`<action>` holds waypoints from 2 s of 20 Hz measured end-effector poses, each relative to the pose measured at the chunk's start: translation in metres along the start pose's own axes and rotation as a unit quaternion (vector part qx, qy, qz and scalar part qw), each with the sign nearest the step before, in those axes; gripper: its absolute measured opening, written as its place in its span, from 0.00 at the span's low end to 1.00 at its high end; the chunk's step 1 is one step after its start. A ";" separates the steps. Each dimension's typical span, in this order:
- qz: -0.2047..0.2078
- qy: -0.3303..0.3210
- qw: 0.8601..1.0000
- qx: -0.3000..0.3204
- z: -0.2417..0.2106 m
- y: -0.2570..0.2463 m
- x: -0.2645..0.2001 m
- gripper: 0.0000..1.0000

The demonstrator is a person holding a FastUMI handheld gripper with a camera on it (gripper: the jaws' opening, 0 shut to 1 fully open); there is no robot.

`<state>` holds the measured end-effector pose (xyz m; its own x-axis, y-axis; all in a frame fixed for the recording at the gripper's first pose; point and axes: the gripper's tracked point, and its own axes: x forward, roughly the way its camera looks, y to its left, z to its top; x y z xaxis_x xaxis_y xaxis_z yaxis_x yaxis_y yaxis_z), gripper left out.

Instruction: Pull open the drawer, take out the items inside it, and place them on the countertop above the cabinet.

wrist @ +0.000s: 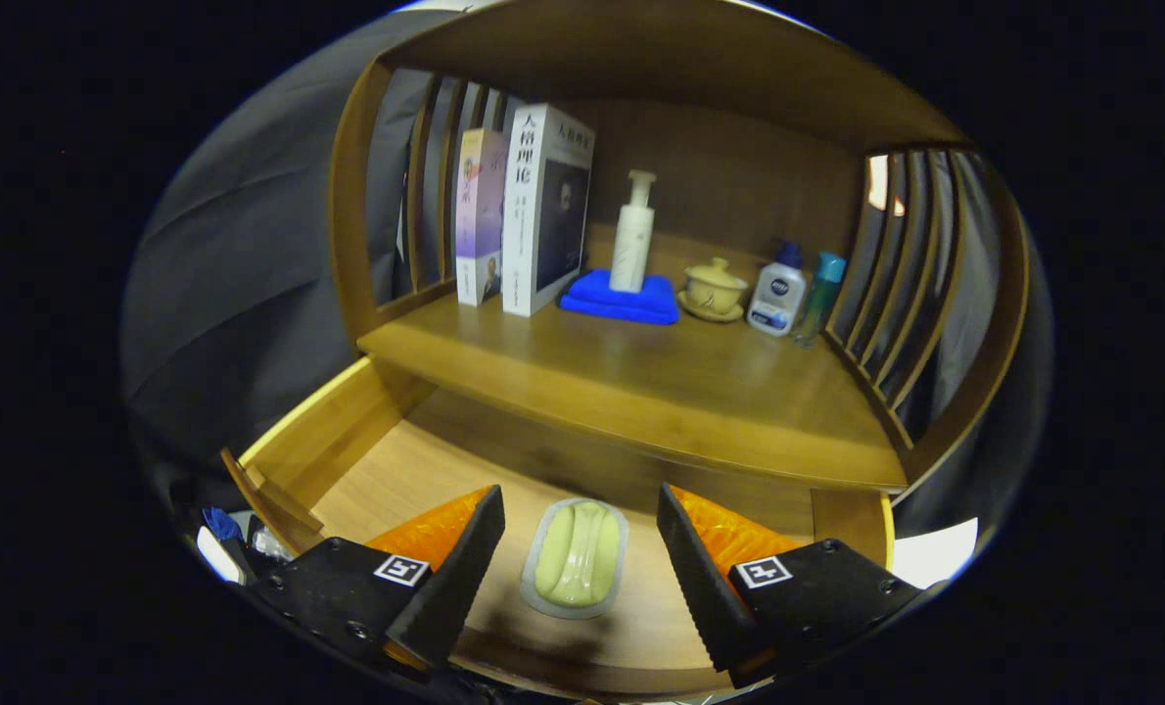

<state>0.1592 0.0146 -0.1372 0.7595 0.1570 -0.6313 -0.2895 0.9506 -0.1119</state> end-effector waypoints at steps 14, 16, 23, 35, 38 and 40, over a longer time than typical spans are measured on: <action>0.048 0.216 0.974 0.048 -0.067 0.004 0.050 0.67; 0.055 0.216 0.973 0.059 -0.067 0.000 0.053 0.27; 0.068 0.192 0.976 0.074 -0.066 -0.004 0.040 0.15; 0.089 0.083 0.988 0.096 -0.017 -0.013 -0.038 0.15; 0.079 0.059 0.992 0.076 0.001 -0.016 -0.047 0.15; 0.072 0.044 0.994 0.071 0.017 -0.019 -0.046 0.15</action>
<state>0.1396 -0.0063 -0.0924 0.6602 0.2757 -0.6986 -0.3008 0.9494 0.0903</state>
